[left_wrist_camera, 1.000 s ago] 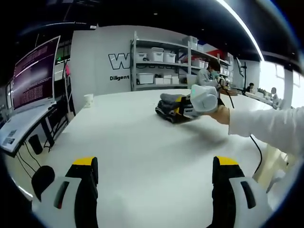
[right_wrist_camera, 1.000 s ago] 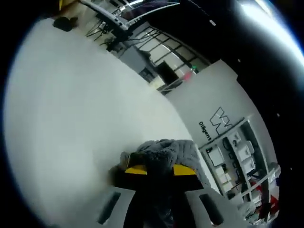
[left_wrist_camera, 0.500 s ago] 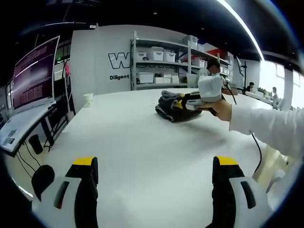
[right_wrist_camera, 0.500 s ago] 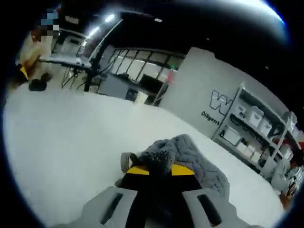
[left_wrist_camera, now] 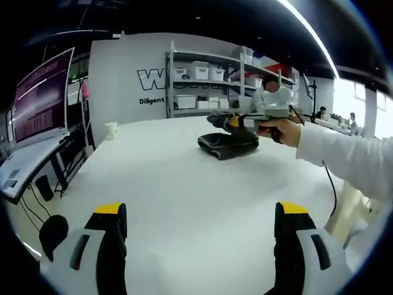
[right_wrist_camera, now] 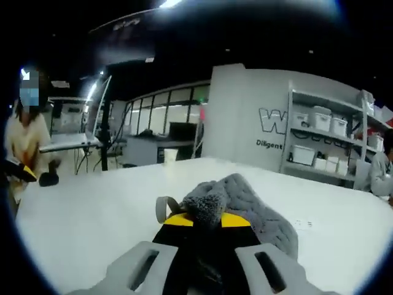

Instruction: Open the folded towel by lifting each exposed corner and separating the folded layers until the towel lies flat within the target outline without major curled edges

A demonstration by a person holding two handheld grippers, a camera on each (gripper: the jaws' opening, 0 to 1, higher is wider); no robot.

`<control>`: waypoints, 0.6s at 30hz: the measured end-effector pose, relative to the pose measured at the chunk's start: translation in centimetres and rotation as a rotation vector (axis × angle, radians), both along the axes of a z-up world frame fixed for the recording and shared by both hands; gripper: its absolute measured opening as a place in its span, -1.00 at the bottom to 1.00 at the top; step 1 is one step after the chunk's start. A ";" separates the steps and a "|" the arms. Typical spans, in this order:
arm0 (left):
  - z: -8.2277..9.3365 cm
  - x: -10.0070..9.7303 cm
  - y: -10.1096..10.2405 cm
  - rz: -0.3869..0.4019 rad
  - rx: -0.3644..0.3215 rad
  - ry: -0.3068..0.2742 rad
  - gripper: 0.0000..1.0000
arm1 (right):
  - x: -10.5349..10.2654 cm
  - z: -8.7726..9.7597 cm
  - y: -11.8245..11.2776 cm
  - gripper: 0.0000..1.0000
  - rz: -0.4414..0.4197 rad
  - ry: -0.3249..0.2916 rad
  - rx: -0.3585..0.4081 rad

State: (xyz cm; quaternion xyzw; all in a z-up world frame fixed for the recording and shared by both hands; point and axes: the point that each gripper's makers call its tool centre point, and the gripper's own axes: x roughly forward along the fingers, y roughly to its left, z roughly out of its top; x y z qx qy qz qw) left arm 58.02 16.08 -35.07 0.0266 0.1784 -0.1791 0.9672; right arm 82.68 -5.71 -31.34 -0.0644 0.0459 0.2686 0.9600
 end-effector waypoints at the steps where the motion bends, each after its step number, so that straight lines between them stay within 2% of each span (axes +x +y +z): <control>1: -0.1 0.0 0.1 0.003 0.000 0.001 0.99 | 0.1 0.1 -0.1 -0.90 -0.002 0.000 0.005; 13: -0.2 -0.1 0.6 0.010 0.001 0.007 0.98 | 1.4 2.5 -3.8 -0.89 -0.072 -0.020 0.101; 18: -0.2 -0.1 1.0 0.024 -0.004 0.005 0.98 | 1.6 3.0 -5.6 -0.90 -0.105 -0.026 0.112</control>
